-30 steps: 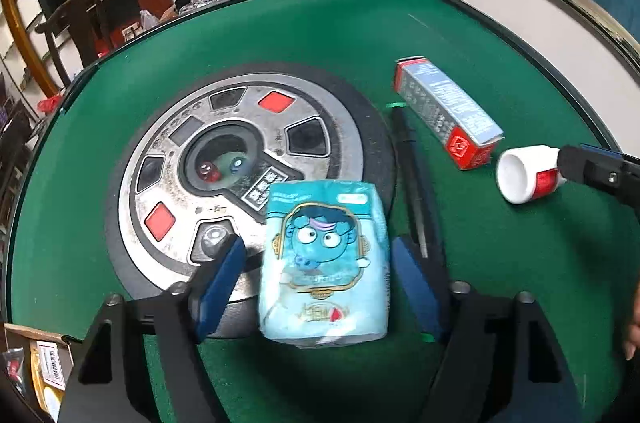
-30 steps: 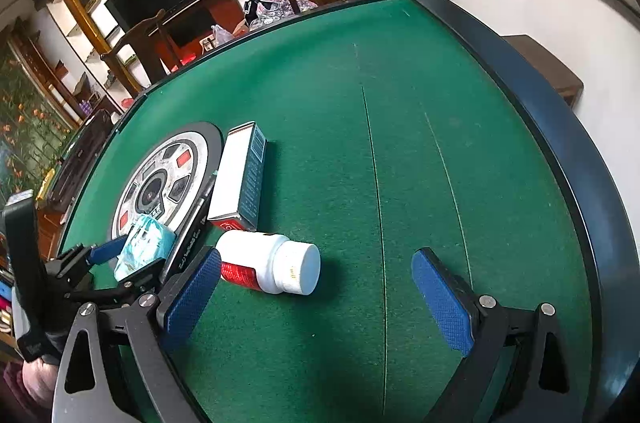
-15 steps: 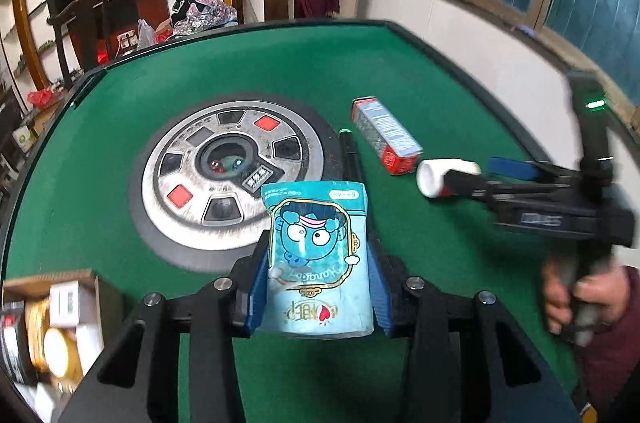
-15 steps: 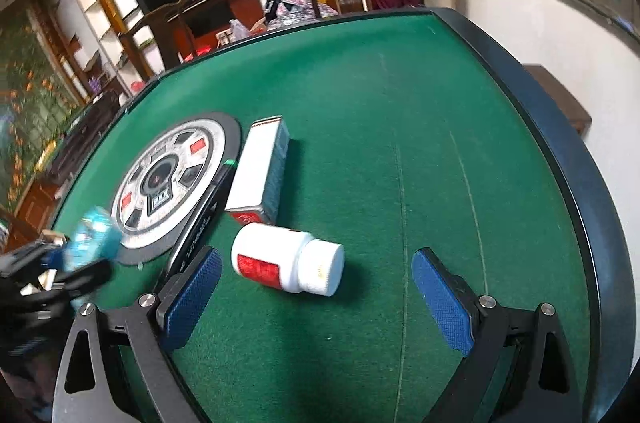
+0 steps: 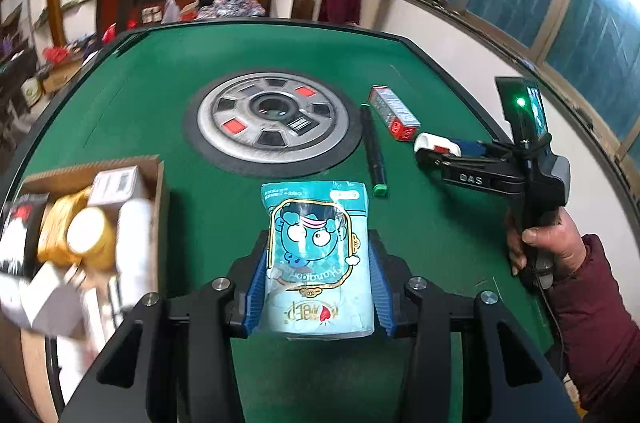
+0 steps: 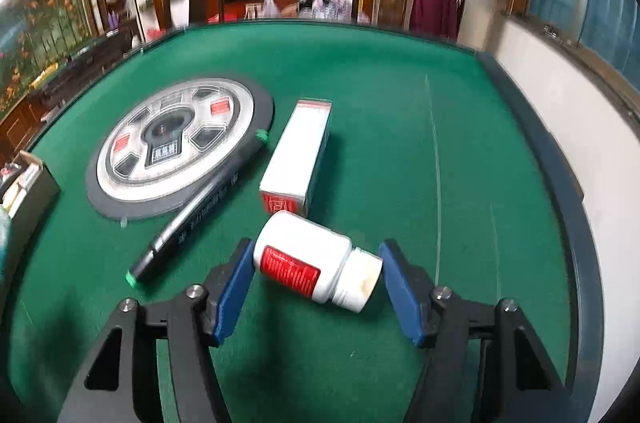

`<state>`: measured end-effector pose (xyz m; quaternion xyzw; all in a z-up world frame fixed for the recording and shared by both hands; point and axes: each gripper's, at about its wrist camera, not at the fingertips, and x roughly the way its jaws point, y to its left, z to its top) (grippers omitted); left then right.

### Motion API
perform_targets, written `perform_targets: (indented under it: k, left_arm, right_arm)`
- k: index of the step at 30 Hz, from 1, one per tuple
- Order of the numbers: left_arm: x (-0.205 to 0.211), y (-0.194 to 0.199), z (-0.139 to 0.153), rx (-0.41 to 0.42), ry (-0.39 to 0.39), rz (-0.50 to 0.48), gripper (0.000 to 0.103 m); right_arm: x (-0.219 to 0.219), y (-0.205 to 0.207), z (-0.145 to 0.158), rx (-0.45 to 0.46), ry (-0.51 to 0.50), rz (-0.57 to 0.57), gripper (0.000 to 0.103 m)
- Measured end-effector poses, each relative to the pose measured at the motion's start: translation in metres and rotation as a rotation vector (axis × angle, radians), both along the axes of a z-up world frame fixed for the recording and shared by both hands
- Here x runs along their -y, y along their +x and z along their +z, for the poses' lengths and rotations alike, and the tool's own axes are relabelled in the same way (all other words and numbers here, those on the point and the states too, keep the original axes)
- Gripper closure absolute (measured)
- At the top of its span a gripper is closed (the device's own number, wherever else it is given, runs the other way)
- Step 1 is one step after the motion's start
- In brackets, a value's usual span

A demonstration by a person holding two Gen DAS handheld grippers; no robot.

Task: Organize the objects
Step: 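Close the right tool on the white red-labelled bottle, then carry the snack packet and white bottle into the cardboard tray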

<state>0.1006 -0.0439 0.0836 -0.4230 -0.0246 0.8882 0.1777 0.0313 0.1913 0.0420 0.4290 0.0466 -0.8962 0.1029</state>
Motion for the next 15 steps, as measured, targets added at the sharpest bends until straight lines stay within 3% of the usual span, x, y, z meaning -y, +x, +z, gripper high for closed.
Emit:
perform_targets:
  k: [3,6,11,15]
  left_arm:
    - [0.016,0.009,0.001,-0.003,0.023,0.036,0.059]
    - [0.031,0.017,0.003,-0.008,0.045,0.068,0.059]
    - [0.063,0.037,0.012,-0.035,0.083,0.137,0.059]
    - [0.100,0.057,0.020,-0.063,0.109,0.221,0.059]
  right_arm:
    - [0.002,0.004,-0.008,0.019,-0.039,0.028,0.035]
    - [0.006,0.003,-0.018,-0.004,-0.002,0.027,0.035]
    - [0.001,0.003,-0.026,0.008,-0.024,0.012,0.035]
    - [0.002,0.008,-0.023,0.025,-0.084,0.027,0.035]
